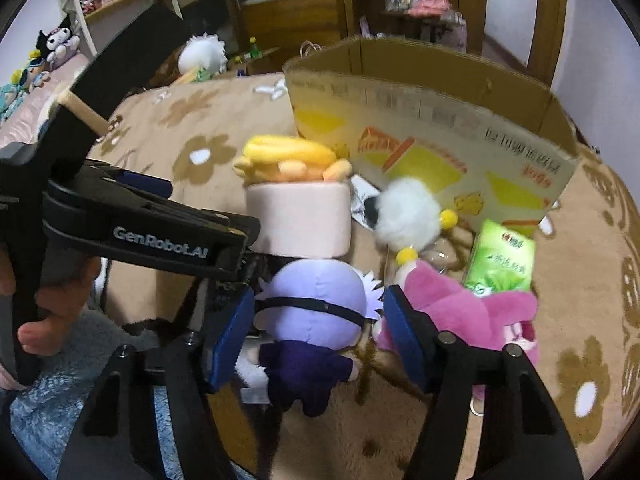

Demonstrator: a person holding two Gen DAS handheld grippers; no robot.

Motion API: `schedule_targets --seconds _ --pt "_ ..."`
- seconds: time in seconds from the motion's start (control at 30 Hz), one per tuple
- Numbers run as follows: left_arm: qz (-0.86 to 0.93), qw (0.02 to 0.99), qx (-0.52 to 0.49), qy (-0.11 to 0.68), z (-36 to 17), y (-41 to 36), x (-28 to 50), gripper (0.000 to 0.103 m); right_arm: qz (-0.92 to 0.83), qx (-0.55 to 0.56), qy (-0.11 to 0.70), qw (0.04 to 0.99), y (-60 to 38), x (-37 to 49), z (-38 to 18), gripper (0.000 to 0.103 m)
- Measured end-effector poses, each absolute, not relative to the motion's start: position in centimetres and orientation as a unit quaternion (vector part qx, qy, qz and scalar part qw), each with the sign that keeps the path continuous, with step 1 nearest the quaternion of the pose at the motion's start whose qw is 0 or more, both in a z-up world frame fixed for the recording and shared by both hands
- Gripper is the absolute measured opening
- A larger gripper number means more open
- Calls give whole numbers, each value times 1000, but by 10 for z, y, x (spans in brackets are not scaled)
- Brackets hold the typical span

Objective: Organize soft objects
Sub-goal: 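Grasp the black Face tissue pack with the left tool while the right tool grasps the lavender doll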

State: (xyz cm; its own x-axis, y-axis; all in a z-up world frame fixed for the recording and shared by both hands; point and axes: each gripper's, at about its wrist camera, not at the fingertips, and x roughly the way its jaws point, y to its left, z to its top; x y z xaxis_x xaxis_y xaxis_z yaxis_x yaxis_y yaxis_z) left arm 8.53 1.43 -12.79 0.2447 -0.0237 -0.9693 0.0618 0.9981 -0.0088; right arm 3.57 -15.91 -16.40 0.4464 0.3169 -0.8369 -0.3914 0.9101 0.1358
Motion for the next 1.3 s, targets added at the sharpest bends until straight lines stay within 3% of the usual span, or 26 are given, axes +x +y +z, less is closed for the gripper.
schedule_targets --seconds 0.7,1.23,1.3 --pt "-48 721 26 691 -185 11 105 100 220 -67 508 830 -133 45 -193 67" --pt "-66 708 -13 703 -195 29 104 100 218 -60 512 829 -143 46 -198 68" --pt "-71 700 -19 711 -202 31 102 90 217 -70 514 827 -140 46 -201 68"
